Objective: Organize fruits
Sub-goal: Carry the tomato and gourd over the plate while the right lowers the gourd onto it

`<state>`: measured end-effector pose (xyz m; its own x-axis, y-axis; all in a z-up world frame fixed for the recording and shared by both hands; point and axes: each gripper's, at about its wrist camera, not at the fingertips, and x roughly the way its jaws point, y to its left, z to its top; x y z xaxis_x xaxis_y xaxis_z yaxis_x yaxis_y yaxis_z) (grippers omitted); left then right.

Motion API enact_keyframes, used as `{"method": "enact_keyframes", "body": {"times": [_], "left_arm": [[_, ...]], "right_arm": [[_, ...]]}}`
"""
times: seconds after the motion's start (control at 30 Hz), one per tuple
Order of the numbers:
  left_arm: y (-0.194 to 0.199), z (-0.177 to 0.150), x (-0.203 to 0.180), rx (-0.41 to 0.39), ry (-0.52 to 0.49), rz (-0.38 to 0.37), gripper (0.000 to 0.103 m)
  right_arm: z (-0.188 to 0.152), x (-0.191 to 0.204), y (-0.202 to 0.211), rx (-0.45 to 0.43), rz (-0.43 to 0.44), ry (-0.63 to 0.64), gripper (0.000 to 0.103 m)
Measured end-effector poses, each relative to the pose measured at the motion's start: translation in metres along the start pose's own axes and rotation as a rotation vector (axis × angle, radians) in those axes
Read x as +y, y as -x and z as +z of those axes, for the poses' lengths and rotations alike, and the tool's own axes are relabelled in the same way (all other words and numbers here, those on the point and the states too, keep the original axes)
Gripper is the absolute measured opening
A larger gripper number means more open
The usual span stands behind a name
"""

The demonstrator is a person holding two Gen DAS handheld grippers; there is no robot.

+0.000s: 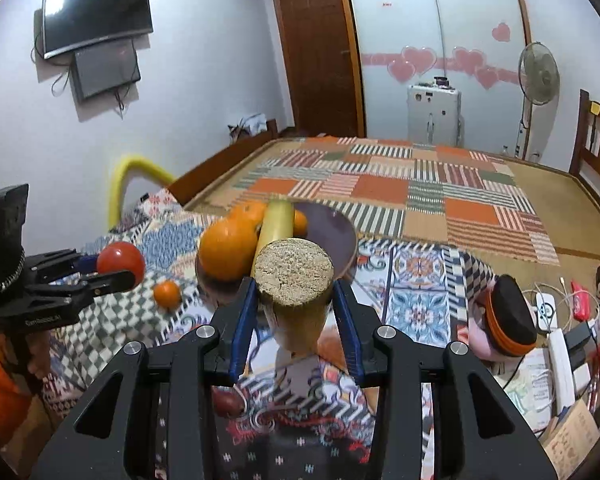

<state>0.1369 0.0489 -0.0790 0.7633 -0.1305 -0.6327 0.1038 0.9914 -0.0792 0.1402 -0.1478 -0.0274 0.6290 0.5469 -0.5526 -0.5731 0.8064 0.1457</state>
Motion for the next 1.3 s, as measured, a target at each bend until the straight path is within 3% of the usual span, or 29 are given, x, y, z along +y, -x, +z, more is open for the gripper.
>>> {"method": "enact_keyframes", "body": {"times": [0.4,1.0,1.3], "left_arm": [[-0.029,0.027,0.014,-0.004,0.0,0.037,0.046],[-0.088,0.049,0.027,0.089,-0.007,0.034,0.046],[-0.096,0.051,0.026,0.09,-0.015,0.038,0.046]], "right_arm": [[0.018,-0.004,-0.023,-0.012,-0.027,0.017,0.036],[0.045,-0.007,-0.084,0.078,-0.035,0.006,0.035],[0.055,-0.015,-0.106,0.113,-0.039,-0.048,0.035]]}}
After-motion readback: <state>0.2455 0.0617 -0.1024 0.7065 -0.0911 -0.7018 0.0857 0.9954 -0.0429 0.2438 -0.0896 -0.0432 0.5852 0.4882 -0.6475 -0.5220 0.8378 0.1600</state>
